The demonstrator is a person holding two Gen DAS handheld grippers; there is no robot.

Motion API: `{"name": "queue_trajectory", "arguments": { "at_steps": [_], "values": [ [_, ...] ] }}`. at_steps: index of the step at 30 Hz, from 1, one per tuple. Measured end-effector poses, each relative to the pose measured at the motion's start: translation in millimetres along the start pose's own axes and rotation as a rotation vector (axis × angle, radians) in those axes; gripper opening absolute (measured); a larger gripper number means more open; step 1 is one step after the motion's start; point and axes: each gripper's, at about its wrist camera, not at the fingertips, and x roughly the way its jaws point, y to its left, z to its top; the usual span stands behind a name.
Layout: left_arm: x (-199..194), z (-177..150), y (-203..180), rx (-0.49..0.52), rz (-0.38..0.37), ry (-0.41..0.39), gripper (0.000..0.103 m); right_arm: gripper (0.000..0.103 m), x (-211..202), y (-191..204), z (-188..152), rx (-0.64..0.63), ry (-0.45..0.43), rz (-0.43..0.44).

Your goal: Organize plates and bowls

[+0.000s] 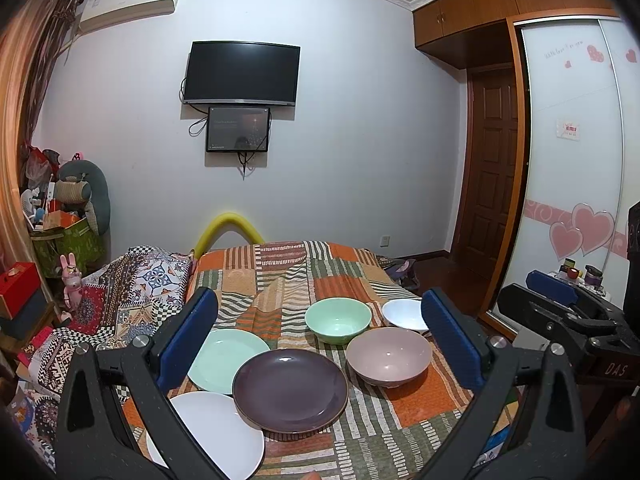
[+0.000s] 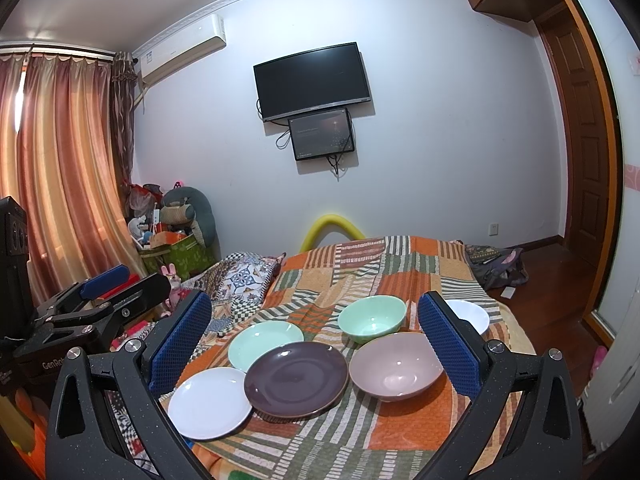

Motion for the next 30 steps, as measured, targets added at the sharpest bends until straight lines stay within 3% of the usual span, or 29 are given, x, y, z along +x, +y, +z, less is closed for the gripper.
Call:
{"name": "queue_trajectory", "arguments": {
  "at_steps": [22,30],
  "values": [
    [4,-2,5,-0.008,-0.002,0.009,0.103,0.103,2,3,-2,0.002,0.011,-0.001],
    [28,-22,17,-0.005,-0.004,0.087,0.103,0.103,21,-2,-13,0.005,0.054,-0.022]
  ]
}}
